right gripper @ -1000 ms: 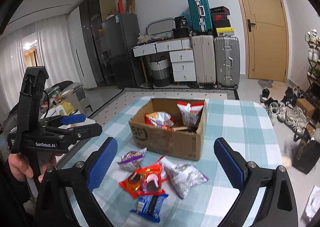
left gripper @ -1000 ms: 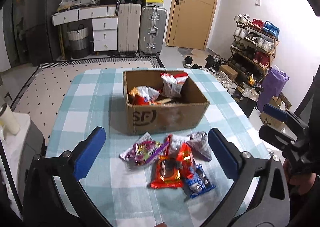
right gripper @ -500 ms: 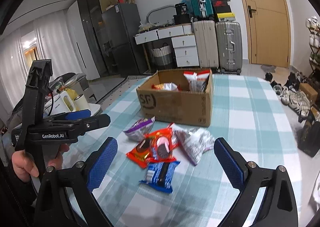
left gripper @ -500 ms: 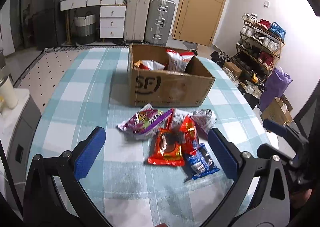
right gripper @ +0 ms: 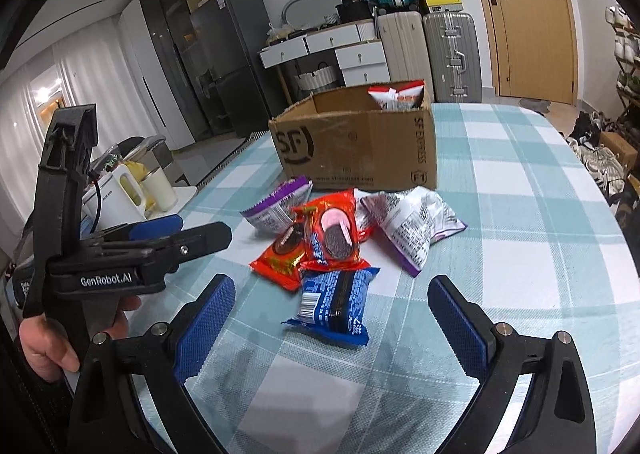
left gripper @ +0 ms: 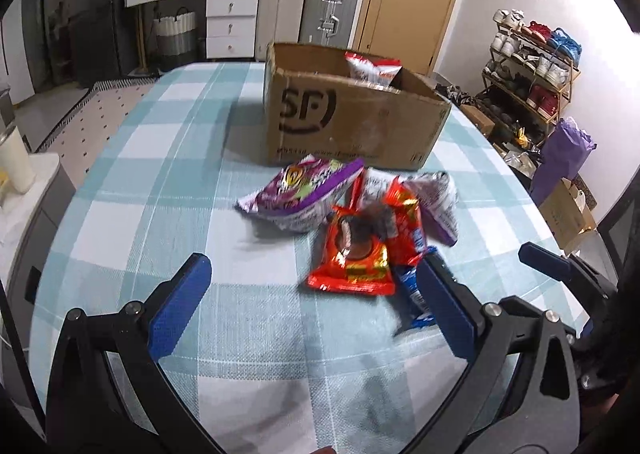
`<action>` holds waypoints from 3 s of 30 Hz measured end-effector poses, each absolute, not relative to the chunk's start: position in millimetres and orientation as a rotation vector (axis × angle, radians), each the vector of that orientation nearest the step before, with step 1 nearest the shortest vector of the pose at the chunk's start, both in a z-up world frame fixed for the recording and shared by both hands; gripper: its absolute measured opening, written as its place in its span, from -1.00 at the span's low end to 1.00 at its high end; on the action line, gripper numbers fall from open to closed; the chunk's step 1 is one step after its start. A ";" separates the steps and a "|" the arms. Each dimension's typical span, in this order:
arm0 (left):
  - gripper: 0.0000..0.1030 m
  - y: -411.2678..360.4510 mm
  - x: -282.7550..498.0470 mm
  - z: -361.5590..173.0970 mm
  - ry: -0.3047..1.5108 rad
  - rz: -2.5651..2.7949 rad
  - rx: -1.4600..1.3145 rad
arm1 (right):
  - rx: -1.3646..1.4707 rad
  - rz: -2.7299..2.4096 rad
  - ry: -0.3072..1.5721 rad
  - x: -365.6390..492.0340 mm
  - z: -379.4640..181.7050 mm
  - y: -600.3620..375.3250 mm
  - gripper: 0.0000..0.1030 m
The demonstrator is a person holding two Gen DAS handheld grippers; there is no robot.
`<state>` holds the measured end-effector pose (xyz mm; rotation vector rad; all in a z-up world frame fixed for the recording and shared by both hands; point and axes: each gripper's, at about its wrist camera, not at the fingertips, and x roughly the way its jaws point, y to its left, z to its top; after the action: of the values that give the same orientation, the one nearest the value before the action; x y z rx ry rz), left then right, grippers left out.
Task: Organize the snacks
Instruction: 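Grasp the blue Oreo pack with the right gripper, then lift the blue Oreo pack with the right gripper while the left gripper grasps the orange Oreo pack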
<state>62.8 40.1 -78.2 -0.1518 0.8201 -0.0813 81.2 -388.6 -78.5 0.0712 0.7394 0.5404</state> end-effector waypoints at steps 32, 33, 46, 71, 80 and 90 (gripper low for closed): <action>0.97 69.3 55.2 -115.5 0.884 -0.040 -0.201 | -0.221 0.489 0.938 130.0 -141.7 -320.8 0.40; 0.97 69.1 53.5 -115.0 0.883 -0.039 -0.199 | -0.234 0.493 0.932 128.8 -141.6 -318.3 0.29; 0.97 73.1 40.7 -112.0 0.891 -0.014 -0.202 | -0.190 0.534 0.863 111.4 -128.3 -331.6 -0.13; 0.97 47.6 77.0 -114.1 0.941 -0.052 -0.158 | 0.027 0.527 0.838 94.9 -116.0 -397.6 -0.13; 0.97 27.2 112.2 -119.6 0.973 -0.085 -0.095 | 0.042 0.520 0.824 95.2 -113.5 -409.6 -0.13; 0.97 6.9 146.6 -135.9 1.021 -0.094 -0.028 | 0.057 0.504 0.834 103.1 -115.9 -419.7 -0.13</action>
<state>146.6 6.9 -135.9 -0.0275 1.0209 -0.0940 103.1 -419.7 -115.9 0.0573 0.8339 0.5039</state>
